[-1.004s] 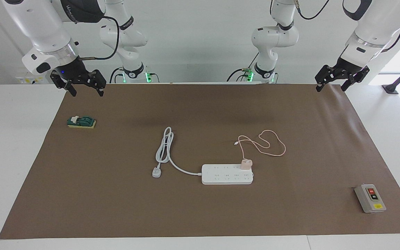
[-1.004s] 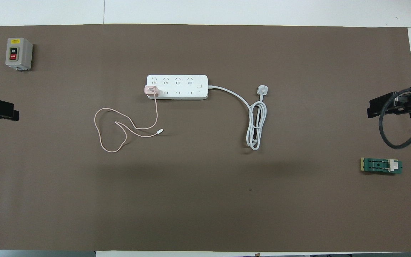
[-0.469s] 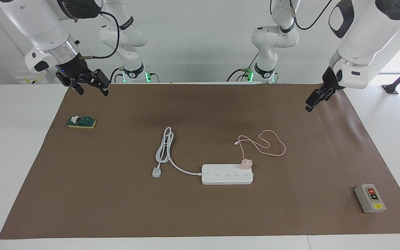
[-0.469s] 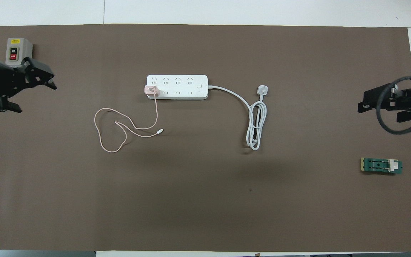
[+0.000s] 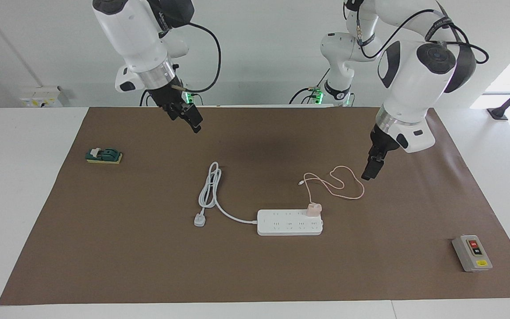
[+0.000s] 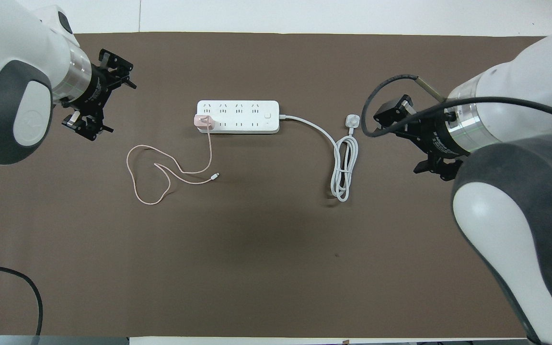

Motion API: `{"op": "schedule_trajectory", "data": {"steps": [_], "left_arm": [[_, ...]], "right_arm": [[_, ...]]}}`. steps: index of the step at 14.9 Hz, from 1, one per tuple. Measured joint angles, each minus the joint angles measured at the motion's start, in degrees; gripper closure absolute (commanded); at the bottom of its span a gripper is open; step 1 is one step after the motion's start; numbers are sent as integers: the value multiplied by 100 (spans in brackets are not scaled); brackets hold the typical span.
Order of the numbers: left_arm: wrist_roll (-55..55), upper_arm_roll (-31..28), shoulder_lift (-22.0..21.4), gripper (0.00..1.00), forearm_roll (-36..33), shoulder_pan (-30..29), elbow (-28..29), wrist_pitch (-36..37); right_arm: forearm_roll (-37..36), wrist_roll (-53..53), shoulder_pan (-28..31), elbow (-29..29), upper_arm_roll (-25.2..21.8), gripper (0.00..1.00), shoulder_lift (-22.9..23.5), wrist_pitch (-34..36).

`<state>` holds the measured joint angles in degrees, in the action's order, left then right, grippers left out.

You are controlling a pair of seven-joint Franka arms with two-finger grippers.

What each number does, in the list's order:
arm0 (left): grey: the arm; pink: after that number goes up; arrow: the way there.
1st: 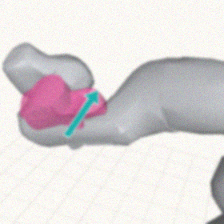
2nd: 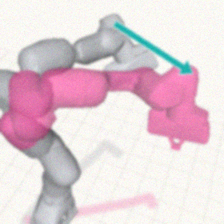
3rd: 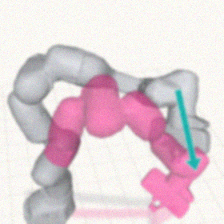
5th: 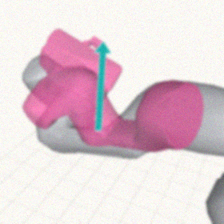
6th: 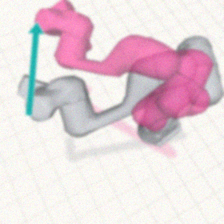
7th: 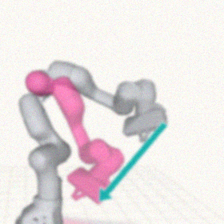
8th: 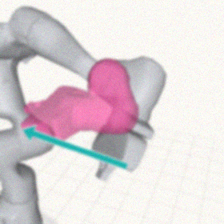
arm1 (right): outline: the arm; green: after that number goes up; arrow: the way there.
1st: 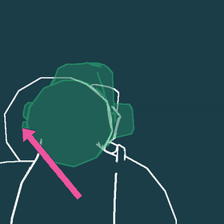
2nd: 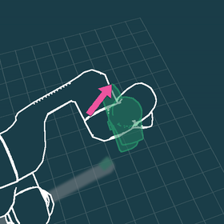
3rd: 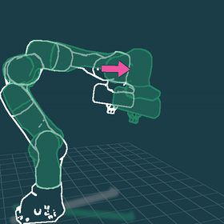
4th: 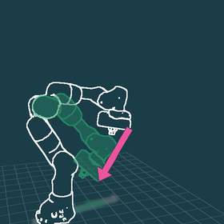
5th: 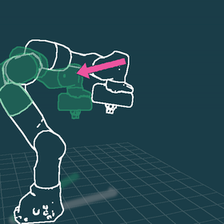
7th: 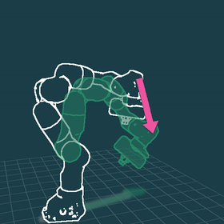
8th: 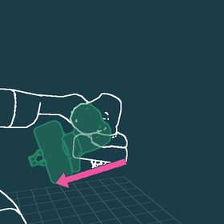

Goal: Unplug charger and place it aside
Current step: 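Move the left gripper to the pink charger while the right gripper reaches the strip, then grasp the pink charger with the left gripper while the right gripper grasps the strip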

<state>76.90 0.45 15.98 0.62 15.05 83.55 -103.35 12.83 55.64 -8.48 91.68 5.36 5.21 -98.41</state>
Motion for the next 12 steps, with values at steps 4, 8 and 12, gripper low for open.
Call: {"op": "schedule_trajectory", "data": {"steps": [4,8,12], "left_arm": [[1240,-9,583,0,-44,207,17,-463],[2183,-13,1035,0,-293,407,25,-785],[2781,-11,1352,0,-373,684,174,-1143]], "right_arm": [[590,951,-180,-100,-12,0,805,-750],[683,1876,-560,-816,-6,0,1667,-1100],[696,1944,-607,-1695,-9,0,2718,-1242]]}}
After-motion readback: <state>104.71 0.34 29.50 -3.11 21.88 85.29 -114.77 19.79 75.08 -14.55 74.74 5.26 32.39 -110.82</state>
